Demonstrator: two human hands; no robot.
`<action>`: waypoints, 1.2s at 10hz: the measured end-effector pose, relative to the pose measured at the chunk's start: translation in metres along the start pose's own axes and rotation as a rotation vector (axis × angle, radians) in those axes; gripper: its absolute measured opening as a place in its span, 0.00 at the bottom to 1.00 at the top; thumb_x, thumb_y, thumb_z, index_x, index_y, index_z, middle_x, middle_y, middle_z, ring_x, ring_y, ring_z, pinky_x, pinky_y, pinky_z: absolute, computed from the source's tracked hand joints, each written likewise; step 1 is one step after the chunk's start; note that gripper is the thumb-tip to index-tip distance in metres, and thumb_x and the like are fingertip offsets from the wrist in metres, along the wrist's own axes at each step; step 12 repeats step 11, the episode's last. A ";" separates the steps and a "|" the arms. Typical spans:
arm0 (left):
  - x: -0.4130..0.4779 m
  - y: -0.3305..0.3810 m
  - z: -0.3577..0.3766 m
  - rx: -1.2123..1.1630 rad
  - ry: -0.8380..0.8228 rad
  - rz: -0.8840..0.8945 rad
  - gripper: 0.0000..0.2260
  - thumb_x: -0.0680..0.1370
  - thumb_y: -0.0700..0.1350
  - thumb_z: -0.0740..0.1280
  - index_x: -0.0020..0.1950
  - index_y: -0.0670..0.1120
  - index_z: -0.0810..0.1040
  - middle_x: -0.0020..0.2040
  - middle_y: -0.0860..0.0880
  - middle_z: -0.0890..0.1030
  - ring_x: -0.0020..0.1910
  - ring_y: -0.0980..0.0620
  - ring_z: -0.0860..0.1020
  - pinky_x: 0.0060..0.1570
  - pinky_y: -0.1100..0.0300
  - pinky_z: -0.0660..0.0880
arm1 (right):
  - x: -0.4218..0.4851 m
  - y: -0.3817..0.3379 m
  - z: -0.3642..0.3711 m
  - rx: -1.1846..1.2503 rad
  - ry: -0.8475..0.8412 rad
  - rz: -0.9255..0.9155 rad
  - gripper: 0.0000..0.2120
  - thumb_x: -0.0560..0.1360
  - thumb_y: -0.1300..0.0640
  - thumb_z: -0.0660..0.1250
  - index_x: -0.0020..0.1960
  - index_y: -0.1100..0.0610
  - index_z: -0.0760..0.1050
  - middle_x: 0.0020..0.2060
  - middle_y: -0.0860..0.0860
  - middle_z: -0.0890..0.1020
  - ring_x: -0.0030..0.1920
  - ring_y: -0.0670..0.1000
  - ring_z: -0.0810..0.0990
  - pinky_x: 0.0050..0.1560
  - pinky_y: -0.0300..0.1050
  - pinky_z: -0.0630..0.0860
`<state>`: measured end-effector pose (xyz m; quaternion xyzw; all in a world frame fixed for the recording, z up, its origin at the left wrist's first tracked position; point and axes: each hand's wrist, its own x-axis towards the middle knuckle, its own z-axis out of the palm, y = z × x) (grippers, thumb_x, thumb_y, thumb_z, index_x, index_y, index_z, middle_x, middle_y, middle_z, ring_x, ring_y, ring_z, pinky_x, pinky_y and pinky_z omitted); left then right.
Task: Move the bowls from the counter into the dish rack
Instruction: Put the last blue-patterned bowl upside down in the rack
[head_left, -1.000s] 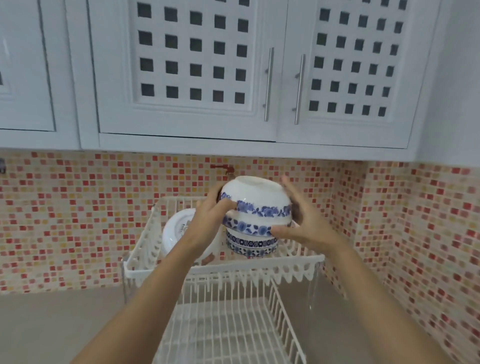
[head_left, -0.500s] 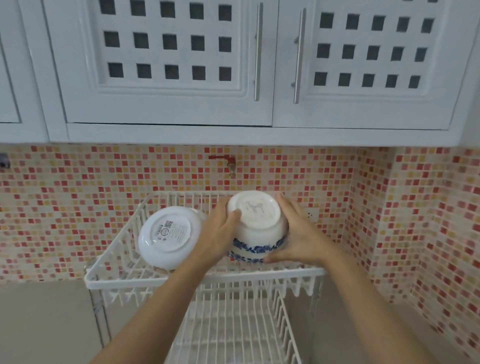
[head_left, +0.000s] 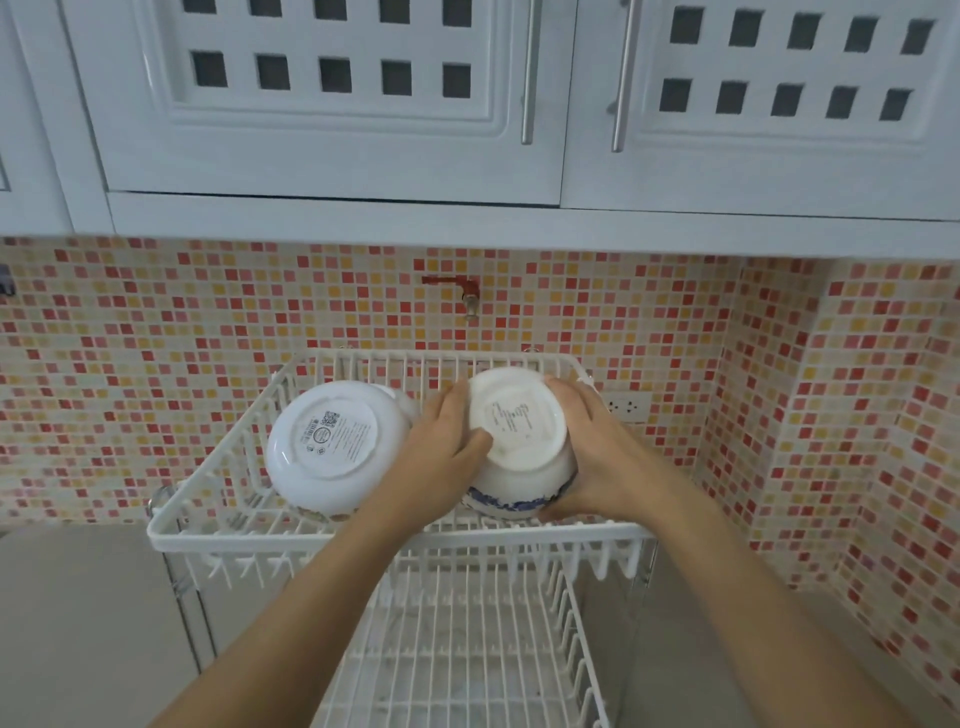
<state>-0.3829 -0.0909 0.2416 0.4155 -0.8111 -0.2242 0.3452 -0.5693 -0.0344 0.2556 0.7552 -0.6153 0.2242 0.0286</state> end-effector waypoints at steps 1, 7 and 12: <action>-0.001 0.000 0.002 0.015 -0.004 0.011 0.26 0.78 0.48 0.56 0.76 0.46 0.56 0.72 0.48 0.63 0.70 0.50 0.64 0.62 0.58 0.64 | 0.000 0.001 0.001 -0.007 0.003 -0.020 0.61 0.55 0.48 0.82 0.75 0.49 0.45 0.73 0.46 0.55 0.68 0.51 0.65 0.60 0.45 0.71; -0.003 0.002 0.003 0.019 0.005 -0.026 0.28 0.81 0.45 0.53 0.79 0.47 0.48 0.80 0.51 0.49 0.79 0.52 0.49 0.76 0.55 0.50 | 0.001 0.008 0.006 0.087 0.007 -0.021 0.59 0.55 0.46 0.81 0.73 0.43 0.46 0.71 0.41 0.56 0.70 0.46 0.60 0.62 0.42 0.65; -0.009 0.023 -0.007 0.032 0.173 0.034 0.26 0.82 0.45 0.52 0.79 0.45 0.48 0.80 0.50 0.48 0.79 0.55 0.46 0.70 0.66 0.44 | -0.008 -0.002 -0.009 0.220 -0.028 0.077 0.58 0.60 0.38 0.76 0.75 0.41 0.40 0.76 0.38 0.43 0.74 0.39 0.46 0.75 0.51 0.52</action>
